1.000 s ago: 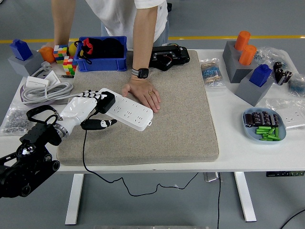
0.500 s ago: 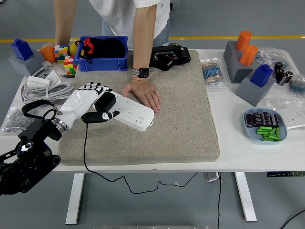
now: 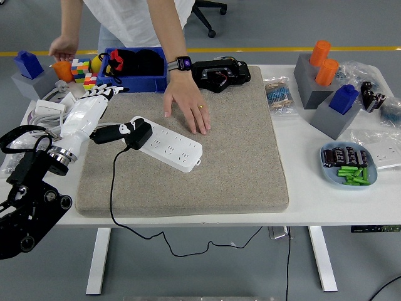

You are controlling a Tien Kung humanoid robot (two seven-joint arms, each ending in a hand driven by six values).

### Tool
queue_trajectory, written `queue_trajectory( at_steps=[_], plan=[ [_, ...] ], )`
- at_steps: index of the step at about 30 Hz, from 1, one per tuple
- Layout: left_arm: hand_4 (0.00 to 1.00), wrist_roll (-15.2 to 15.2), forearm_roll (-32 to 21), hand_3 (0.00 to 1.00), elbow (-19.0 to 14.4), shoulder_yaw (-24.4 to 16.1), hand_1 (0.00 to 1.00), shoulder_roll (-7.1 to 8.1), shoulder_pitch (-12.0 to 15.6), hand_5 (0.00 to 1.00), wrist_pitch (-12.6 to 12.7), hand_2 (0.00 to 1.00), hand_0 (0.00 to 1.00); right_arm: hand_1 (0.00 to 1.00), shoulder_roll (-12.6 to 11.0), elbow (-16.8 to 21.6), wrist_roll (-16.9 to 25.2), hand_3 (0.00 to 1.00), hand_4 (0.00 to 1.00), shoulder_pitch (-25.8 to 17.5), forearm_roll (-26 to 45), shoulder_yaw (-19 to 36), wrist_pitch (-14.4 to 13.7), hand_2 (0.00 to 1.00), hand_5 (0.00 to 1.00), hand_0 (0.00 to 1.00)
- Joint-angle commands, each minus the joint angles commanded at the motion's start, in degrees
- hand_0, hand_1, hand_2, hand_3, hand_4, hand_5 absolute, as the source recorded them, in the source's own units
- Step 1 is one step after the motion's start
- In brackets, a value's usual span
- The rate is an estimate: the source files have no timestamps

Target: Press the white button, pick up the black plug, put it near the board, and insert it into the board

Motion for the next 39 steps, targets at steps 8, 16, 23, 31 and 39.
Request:
queue_trajectory(
  at_steps=[8,16,23,31,39],
  plan=[
    [0.872,0.53,0.51,0.855,-1.16,-6.83,0.965,-2.12,2.85,0.756,-0.31,0.896,0.973,0.613,-0.11,0.01,-0.1,0.598,0.631,0.24,-0.17,0.49,0.04,0.623,0.347,0.699],
    [0.866,0.58,1.06,0.839,-2.38,-13.43,0.967,-3.76,4.74,0.745,-0.28,0.898,0.974,0.613,-0.17,0.09,-0.17,0.6,0.631,0.49,-0.37,1.19,0.04,0.625,0.348,0.698],
    [0.863,1.01,1.59,0.835,-3.08,-16.85,0.964,-4.07,5.25,0.741,-0.76,0.898,0.974,0.613,-0.16,-0.03,-0.61,0.601,0.631,0.39,-0.62,1.56,0.27,0.626,0.349,0.699],
    [0.857,0.93,-2.72,0.832,-2.64,-20.19,0.957,-4.53,5.9,0.728,-1.83,0.895,0.974,0.616,-0.26,-0.05,-0.86,0.602,0.631,0.68,-0.85,1.91,0.15,0.629,0.349,0.699],
    [0.852,1.15,-2.84,0.829,-2.93,-22.37,0.95,-4.96,6.95,0.71,-2.17,0.892,0.973,0.618,-0.01,-0.18,-1.02,0.606,0.632,0.66,-0.79,2.03,0.12,0.633,0.349,0.7]
  ],
)
